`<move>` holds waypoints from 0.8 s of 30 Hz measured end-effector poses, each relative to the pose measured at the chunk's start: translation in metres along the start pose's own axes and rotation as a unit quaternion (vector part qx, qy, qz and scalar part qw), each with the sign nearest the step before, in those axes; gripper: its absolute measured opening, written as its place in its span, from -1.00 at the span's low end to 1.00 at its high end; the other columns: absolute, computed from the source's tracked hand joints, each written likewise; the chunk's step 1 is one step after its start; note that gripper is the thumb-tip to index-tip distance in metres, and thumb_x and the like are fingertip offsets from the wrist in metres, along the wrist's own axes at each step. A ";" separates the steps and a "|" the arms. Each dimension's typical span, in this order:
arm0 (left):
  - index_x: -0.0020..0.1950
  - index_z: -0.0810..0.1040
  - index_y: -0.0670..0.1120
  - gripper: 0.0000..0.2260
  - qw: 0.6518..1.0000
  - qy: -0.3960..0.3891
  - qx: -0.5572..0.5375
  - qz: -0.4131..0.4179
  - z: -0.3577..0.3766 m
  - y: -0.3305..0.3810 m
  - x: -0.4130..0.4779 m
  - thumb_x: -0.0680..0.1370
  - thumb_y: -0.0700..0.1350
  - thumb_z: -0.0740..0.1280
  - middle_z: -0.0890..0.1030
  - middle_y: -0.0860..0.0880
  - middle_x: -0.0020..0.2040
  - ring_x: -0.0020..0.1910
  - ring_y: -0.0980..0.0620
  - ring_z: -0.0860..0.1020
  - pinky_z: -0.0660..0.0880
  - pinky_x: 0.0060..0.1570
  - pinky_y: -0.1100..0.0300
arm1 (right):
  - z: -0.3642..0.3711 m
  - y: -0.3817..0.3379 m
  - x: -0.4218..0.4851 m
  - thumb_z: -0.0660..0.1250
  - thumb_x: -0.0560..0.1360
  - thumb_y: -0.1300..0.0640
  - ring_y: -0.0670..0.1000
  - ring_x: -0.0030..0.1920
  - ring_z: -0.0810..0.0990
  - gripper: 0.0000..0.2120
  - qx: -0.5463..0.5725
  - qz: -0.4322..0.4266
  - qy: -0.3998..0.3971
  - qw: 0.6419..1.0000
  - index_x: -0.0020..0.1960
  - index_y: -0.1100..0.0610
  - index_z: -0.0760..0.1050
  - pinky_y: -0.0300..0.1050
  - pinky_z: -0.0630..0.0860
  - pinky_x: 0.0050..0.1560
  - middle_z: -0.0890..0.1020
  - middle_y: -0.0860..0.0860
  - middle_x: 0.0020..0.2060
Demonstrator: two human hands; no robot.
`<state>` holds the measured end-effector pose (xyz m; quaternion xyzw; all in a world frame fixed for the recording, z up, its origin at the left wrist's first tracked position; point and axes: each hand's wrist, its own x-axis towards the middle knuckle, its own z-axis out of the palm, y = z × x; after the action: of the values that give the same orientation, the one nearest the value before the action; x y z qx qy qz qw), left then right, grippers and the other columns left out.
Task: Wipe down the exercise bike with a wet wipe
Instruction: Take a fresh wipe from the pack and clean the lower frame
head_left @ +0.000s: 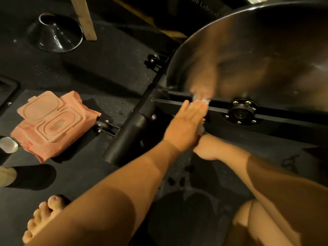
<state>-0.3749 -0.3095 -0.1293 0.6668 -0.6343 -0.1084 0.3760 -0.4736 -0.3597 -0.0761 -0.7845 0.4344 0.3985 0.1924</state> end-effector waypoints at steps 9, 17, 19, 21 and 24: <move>0.54 0.14 -0.29 -0.53 0.976 0.024 0.029 -0.213 -0.016 -0.024 -0.014 0.62 -0.25 0.08 0.19 -0.27 0.54 0.53 -0.22 0.15 0.07 0.52 -0.06 | -0.015 -0.006 -0.006 0.25 0.57 0.15 0.19 0.15 0.58 -0.72 0.252 -0.007 0.022 0.967 0.23 0.22 0.51 0.16 0.51 0.22 0.60 0.23 0.12; 0.60 0.07 -0.09 -0.54 0.956 -0.002 -0.265 -0.126 -0.003 0.060 -0.010 0.70 -0.11 0.05 0.04 -0.01 0.61 0.59 0.11 -0.08 -0.13 0.56 0.11 | -0.038 0.030 -0.027 0.09 0.55 0.44 0.14 0.11 0.62 -0.60 0.548 -0.043 -0.102 0.829 0.23 0.11 0.50 0.06 0.55 0.14 0.64 0.17 0.09; 0.61 0.03 -0.08 -0.52 0.957 0.006 -0.261 -0.129 0.004 0.073 -0.006 0.69 -0.08 0.03 -0.03 0.04 0.61 0.59 0.09 -0.15 -0.13 0.57 0.00 | -0.041 0.050 -0.031 0.13 0.61 0.28 0.19 0.18 0.60 -0.71 0.561 -0.043 -0.121 0.818 0.26 0.15 0.50 0.14 0.52 0.21 0.62 0.21 0.16; 0.61 0.06 -0.08 -0.51 0.958 0.035 -0.246 -0.144 0.011 0.080 -0.009 0.68 -0.07 0.05 -0.01 0.04 0.62 0.60 0.08 -0.12 -0.07 0.56 -0.06 | -0.034 0.073 -0.033 0.15 0.62 0.17 0.17 0.12 0.63 -0.75 0.590 -0.015 -0.130 0.797 0.24 0.10 0.50 0.14 0.56 0.14 0.64 0.19 0.12; 0.54 0.28 -0.14 -0.54 0.961 0.106 -0.193 -0.169 0.027 0.068 -0.025 0.63 -0.11 0.16 0.19 -0.11 0.57 0.57 -0.02 0.12 0.08 0.54 0.04 | -0.021 0.098 -0.038 0.04 0.65 0.15 0.03 -0.08 0.70 -0.74 0.683 0.060 -0.047 0.727 0.12 0.10 0.50 0.03 0.60 -0.06 0.70 0.09 -0.01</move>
<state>-0.4477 -0.2902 -0.1133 0.6863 -0.4360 -0.2194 0.5392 -0.5577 -0.4070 -0.0285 -0.3942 0.6261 0.0413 0.6715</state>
